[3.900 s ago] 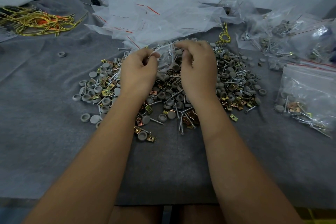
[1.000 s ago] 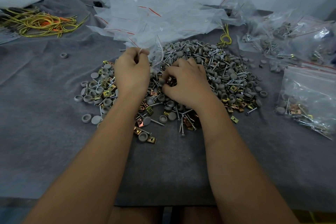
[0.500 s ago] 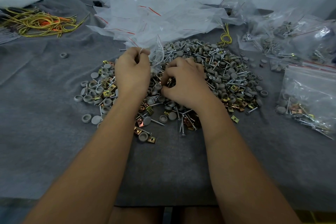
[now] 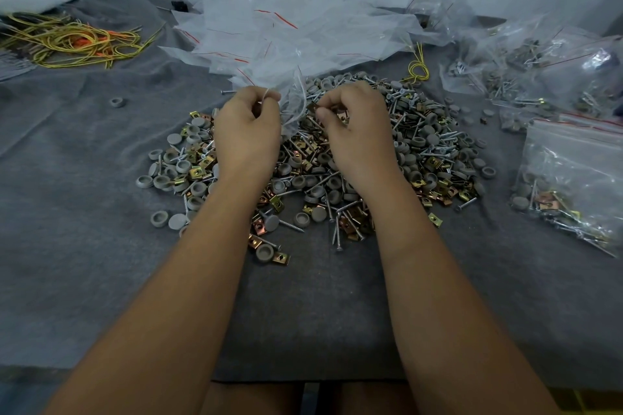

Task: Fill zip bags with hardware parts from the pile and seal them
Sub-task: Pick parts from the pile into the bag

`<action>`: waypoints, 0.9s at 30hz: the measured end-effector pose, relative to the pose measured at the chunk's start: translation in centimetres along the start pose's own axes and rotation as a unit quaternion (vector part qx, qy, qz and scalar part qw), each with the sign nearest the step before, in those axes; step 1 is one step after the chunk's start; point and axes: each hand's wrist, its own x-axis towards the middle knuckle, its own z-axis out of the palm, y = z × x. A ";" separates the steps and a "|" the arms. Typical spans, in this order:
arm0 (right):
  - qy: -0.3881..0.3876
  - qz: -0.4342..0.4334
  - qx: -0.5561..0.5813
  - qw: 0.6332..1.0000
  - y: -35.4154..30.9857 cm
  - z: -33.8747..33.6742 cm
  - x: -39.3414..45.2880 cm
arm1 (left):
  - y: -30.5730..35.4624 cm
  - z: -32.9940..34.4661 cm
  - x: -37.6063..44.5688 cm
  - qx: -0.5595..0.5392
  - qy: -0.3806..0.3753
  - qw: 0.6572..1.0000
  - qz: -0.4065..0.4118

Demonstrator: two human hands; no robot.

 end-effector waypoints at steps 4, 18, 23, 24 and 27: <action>0.035 -0.027 0.022 0.999 -0.1 0.2 -0.2 | 0.1 0.0 -0.2 0.001 -0.035 0.999 0.027; 0.063 -0.040 -0.044 0.996 -0.1 0.5 -0.3 | 0.1 0.2 -0.3 -0.016 -0.031 0.999 0.019; 0.054 0.022 0.008 0.998 -0.3 -0.2 -0.2 | 0.1 0.2 -0.2 -0.012 -0.022 1.000 0.005; 0.023 0.028 0.015 0.999 -0.4 -0.4 -0.3 | 0.1 0.2 -0.1 -0.012 -0.021 1.000 0.003; -0.098 -0.001 -0.013 0.995 -0.6 -0.5 -0.3 | 0.0 0.1 -0.1 -0.011 -0.022 1.000 0.004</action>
